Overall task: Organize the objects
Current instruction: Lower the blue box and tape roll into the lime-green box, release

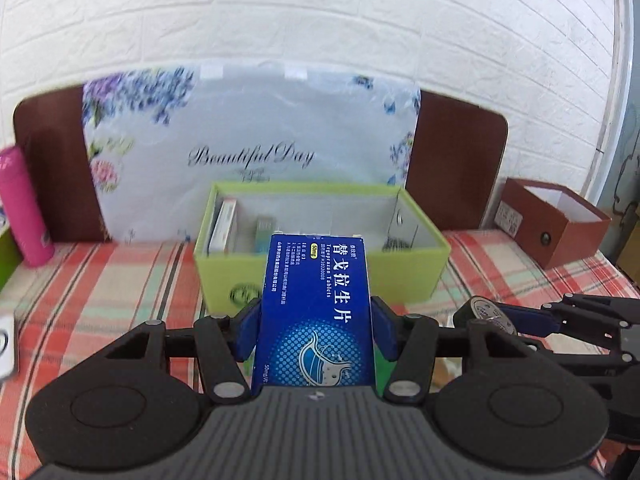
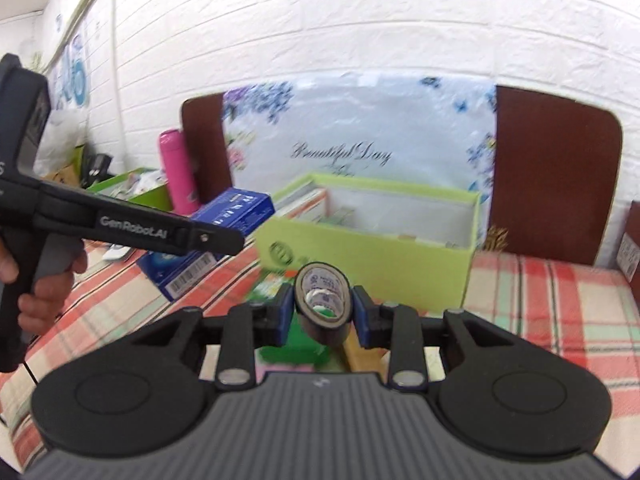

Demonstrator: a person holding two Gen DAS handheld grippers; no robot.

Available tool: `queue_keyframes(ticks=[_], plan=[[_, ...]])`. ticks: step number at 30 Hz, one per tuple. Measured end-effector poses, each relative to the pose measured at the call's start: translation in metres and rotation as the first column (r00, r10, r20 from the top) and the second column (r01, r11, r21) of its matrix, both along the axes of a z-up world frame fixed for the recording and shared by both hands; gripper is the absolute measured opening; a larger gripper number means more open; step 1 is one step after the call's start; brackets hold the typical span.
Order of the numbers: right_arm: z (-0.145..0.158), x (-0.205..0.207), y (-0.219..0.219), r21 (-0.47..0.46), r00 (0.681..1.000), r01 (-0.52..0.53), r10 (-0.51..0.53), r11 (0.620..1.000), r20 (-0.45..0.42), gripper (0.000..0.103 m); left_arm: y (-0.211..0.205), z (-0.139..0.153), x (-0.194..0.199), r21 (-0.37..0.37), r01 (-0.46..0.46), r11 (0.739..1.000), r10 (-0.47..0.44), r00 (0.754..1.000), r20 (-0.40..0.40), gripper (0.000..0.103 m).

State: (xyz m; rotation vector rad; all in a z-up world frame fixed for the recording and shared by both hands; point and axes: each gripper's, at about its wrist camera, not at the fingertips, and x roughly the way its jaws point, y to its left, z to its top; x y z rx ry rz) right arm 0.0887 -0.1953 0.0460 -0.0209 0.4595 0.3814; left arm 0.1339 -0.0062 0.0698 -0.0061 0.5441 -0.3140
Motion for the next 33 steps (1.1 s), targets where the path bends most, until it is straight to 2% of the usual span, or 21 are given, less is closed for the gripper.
queue_keyframes(ticks=[8,11,17,18,19,20,21,23,27,30,33], plan=[[0.014,0.077,-0.017,-0.012,0.994,0.097,-0.097,0.995,0.048,0.030,-0.023,0.021,0.072,0.009,0.000,1.000,0.000,1.000,0.029,0.059],[0.007,0.109,-0.016,-0.050,0.992,0.117,-0.114,0.992,0.053,0.030,-0.027,0.016,0.105,-0.008,-0.014,1.000,0.014,1.000,-0.007,0.059],[-0.020,0.169,-0.010,-0.101,0.991,0.132,-0.133,0.986,-0.001,0.030,-0.029,-0.005,0.154,0.010,-0.041,0.999,0.042,0.998,-0.046,0.059],[-0.026,0.177,-0.007,-0.114,0.992,0.125,-0.126,0.986,-0.004,0.032,-0.028,-0.008,0.158,0.010,-0.049,0.999,0.049,0.998,-0.040,0.064],[-0.031,0.183,-0.006,-0.124,0.994,0.110,-0.112,0.986,-0.010,0.038,-0.028,-0.012,0.162,0.012,-0.058,0.998,0.058,0.998,-0.031,0.083],[-0.036,0.187,-0.004,-0.135,0.994,0.108,-0.111,0.985,-0.012,0.061,-0.027,-0.016,0.168,0.029,-0.079,0.996,0.080,0.996,-0.037,0.091],[-0.040,0.189,-0.003,-0.145,0.992,0.121,-0.123,0.982,-0.001,0.074,-0.027,-0.019,0.169,0.047,-0.106,0.993,0.108,0.993,-0.044,0.094],[-0.044,0.186,-0.002,-0.155,0.993,0.121,-0.119,0.980,0.022,0.079,-0.024,-0.025,0.171,0.070,-0.123,0.990,0.127,0.990,-0.058,0.094],[-0.044,0.173,-0.004,-0.132,0.990,0.138,-0.135,0.982,0.033,0.098,-0.016,-0.027,0.163,0.033,-0.117,0.993,0.120,0.990,-0.078,0.094],[-0.032,0.159,-0.008,-0.094,0.989,0.146,-0.143,0.985,0.040,0.103,-0.017,-0.020,0.150,0.032,-0.122,0.992,0.124,0.990,-0.071,0.094],[-0.016,0.139,-0.014,-0.048,0.987,0.153,-0.150,0.987,0.053,0.103,-0.018,-0.009,0.131,0.033,-0.118,0.992,0.119,0.992,-0.049,0.094]])
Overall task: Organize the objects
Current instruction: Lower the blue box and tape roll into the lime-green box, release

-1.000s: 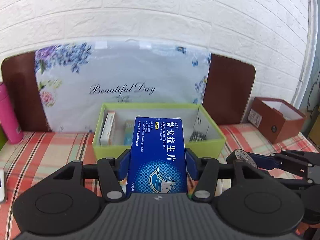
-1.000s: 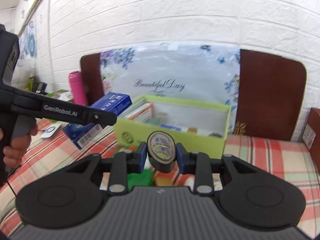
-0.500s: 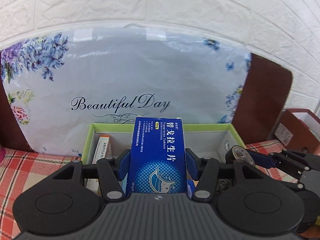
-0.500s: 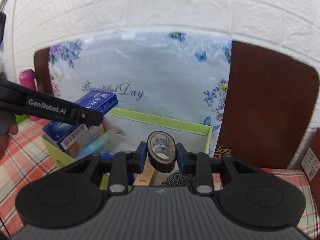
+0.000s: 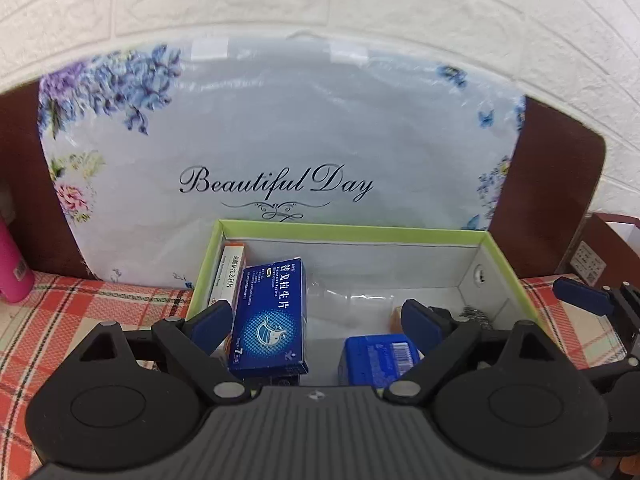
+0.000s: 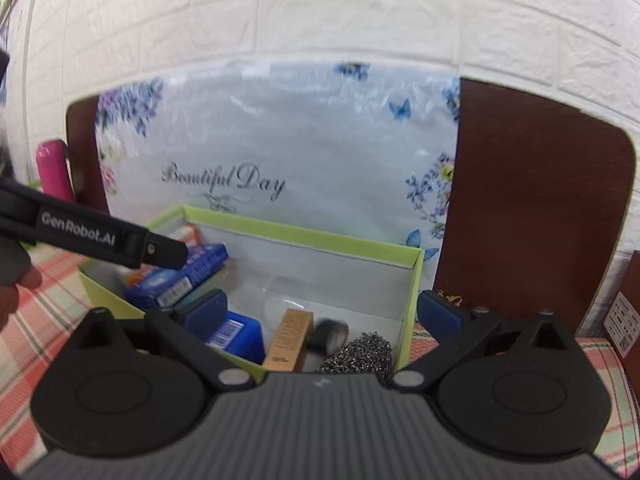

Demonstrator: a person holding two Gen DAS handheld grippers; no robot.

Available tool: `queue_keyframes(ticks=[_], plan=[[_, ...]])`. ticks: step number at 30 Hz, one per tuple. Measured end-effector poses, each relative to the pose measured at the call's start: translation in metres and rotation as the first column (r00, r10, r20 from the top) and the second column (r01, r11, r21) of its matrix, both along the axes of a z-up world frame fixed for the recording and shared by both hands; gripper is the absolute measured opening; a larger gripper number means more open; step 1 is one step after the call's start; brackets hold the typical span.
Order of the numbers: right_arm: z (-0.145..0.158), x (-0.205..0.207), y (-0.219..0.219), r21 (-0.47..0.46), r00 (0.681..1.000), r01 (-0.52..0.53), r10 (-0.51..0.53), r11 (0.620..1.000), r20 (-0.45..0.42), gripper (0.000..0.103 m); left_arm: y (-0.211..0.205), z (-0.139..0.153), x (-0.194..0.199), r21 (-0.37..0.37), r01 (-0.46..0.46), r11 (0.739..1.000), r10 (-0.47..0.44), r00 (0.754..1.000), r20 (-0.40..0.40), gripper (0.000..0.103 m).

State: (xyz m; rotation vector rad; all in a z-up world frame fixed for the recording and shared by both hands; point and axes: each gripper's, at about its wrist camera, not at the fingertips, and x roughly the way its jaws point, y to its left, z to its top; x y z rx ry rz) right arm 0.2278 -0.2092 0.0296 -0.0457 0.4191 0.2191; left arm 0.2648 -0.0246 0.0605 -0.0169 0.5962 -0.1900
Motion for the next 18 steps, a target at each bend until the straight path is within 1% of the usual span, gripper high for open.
queue_keyframes(ticks=[5,9,13,18], plan=[[0.025,-0.040,-0.007,0.067,0.999,0.005,-0.008,0.998,0.037,0.103,-0.003,0.019,-0.037,0.002,0.002,1.000,-0.002,1.000,0.026,0.094],[0.039,-0.076,-0.011,0.087,0.998,0.014,-0.020,0.996,0.066,0.103,-0.007,0.028,-0.069,0.021,0.001,1.000,-0.002,0.999,0.047,0.094],[0.043,-0.107,-0.016,0.104,0.997,0.018,-0.026,0.994,0.072,0.103,-0.011,0.029,-0.098,0.029,0.013,0.999,-0.015,0.998,0.063,0.094],[0.037,-0.141,-0.027,0.136,0.997,0.041,-0.049,0.990,0.057,0.103,-0.009,0.019,-0.127,0.018,0.018,1.000,-0.019,0.998,0.054,0.094]])
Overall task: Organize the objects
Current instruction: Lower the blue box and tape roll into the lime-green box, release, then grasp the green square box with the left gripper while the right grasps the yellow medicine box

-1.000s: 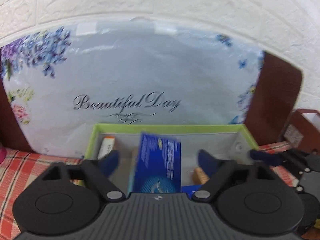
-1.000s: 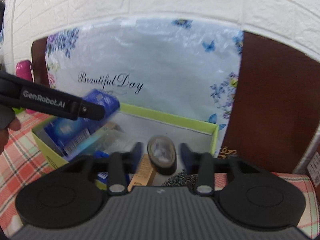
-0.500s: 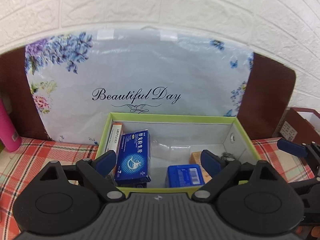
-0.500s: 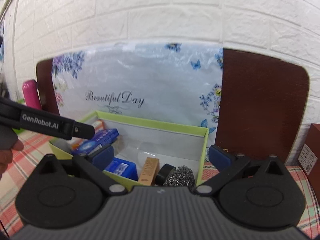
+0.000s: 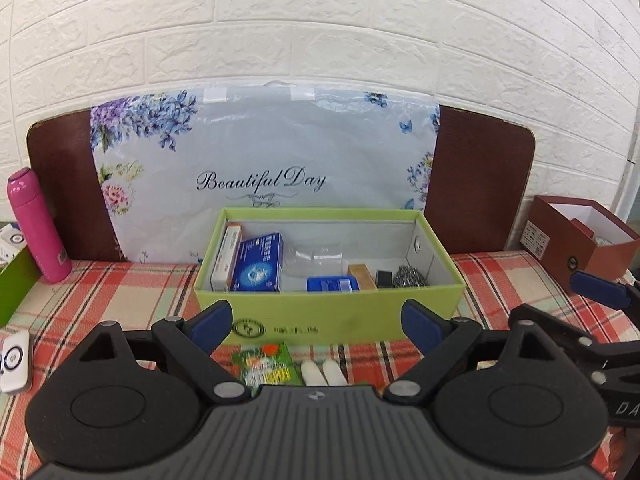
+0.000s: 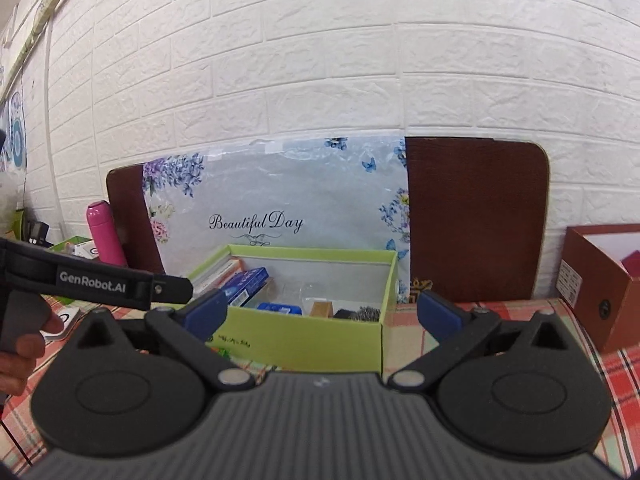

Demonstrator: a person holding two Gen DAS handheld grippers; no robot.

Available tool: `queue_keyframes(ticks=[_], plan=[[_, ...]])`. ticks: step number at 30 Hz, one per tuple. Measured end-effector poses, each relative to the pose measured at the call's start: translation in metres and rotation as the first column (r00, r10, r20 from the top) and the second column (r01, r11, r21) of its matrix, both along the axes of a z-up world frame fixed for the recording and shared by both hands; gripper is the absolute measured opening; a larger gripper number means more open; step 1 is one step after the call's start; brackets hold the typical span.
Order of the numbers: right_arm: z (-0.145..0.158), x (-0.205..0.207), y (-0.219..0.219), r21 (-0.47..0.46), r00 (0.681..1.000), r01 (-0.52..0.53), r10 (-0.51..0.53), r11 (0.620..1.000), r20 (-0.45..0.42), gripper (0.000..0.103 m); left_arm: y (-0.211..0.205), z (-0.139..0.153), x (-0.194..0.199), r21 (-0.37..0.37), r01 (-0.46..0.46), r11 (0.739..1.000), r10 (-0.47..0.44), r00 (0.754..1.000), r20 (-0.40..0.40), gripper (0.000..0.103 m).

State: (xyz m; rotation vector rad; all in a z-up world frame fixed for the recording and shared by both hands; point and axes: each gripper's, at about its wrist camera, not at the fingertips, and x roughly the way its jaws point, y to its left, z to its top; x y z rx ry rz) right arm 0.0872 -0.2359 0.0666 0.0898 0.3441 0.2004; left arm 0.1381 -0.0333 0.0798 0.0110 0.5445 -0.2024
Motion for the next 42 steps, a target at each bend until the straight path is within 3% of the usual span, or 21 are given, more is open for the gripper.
queue_keyframes(ticks=[16,22,27,30,36,42], plan=[[-0.067,-0.069,-0.023,0.040,0.987,0.098,-0.092,0.994,-0.129,0.103,-0.002,-0.059,-0.031,-0.064,-0.004,0.998,-0.006,0.989,-0.151,0.094],[-0.088,-0.079,-0.030,0.061,0.977,0.119,-0.107,0.991,-0.184,0.103,-0.017,-0.077,-0.014,-0.072,-0.028,0.997,0.015,0.983,-0.182,0.094],[-0.088,-0.083,-0.034,0.042,0.979,0.122,-0.113,0.992,-0.168,0.103,-0.030,-0.090,0.013,-0.048,-0.035,0.998,0.025,0.978,-0.208,0.094],[-0.086,-0.077,-0.041,0.018,0.984,0.119,-0.116,0.993,-0.133,0.103,-0.026,-0.102,0.022,-0.045,0.018,0.999,-0.028,0.969,-0.244,0.076],[-0.088,-0.034,-0.058,-0.078,0.991,0.003,-0.013,0.997,-0.132,0.103,0.007,-0.097,-0.002,-0.104,0.114,0.988,-0.138,0.954,-0.265,0.070],[-0.106,0.015,-0.066,-0.114,0.965,-0.143,0.113,0.983,-0.238,0.103,0.041,-0.094,-0.050,-0.025,0.197,0.980,-0.196,0.943,-0.268,0.070]])
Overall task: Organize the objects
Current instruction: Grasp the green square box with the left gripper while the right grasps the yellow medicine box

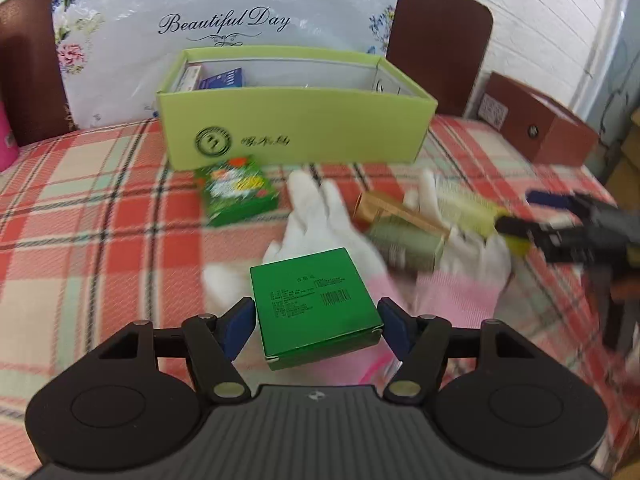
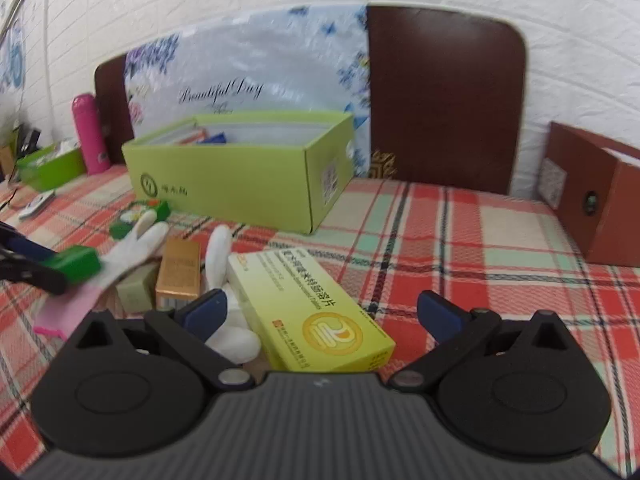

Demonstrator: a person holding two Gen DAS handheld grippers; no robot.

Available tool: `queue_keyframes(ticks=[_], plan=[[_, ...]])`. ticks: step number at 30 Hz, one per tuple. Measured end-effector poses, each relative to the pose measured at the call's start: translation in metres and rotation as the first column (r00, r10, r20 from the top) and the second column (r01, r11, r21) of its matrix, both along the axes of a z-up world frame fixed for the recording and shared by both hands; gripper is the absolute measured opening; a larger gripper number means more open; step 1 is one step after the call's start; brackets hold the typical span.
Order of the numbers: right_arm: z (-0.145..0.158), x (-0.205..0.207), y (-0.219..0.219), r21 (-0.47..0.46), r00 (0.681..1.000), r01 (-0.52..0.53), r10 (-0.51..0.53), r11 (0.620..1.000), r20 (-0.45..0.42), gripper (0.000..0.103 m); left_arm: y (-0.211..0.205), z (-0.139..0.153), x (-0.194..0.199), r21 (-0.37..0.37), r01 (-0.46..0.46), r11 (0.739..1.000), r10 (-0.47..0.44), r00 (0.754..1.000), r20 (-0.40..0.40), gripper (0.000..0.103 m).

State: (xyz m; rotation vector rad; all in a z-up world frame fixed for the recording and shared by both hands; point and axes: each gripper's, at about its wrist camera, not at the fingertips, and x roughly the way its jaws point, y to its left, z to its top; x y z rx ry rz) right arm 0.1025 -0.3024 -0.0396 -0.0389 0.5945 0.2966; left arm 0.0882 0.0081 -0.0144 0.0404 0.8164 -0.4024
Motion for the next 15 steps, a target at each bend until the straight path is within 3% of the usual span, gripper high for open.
queue_keyframes(ticks=[4,6,10,12,14,15], plan=[[-0.009,0.016,0.003,0.010,0.998,-0.035,0.036,0.999,-0.059,0.101,0.025,-0.004,-0.023,0.012,-0.024,1.000,0.025,1.000,-0.013,0.070],[-0.010,0.020,0.004,0.020,0.996,-0.003,0.005,1.000,-0.092,0.079,0.033,-0.006,-0.026,0.012,-0.055,0.998,0.055,0.998,-0.016,0.070],[-0.006,0.004,0.002,0.018,0.984,0.160,-0.158,0.987,-0.076,0.070,0.036,-0.012,-0.021,-0.010,-0.079,0.997,0.078,0.996,-0.038,0.070],[-0.002,-0.014,0.000,-0.015,0.954,0.286,-0.286,0.958,-0.094,0.069,0.031,-0.015,-0.021,-0.002,-0.074,0.997,0.074,0.997,-0.036,0.070],[0.000,-0.037,0.005,-0.061,0.901,0.416,-0.420,0.907,-0.111,0.069,0.027,-0.016,-0.022,0.002,-0.065,0.998,0.065,0.997,-0.033,0.070],[0.001,-0.053,0.008,-0.038,0.893,0.436,-0.437,0.899,-0.104,0.068,0.026,-0.017,-0.023,0.007,-0.064,0.998,0.064,0.998,-0.028,0.070]])
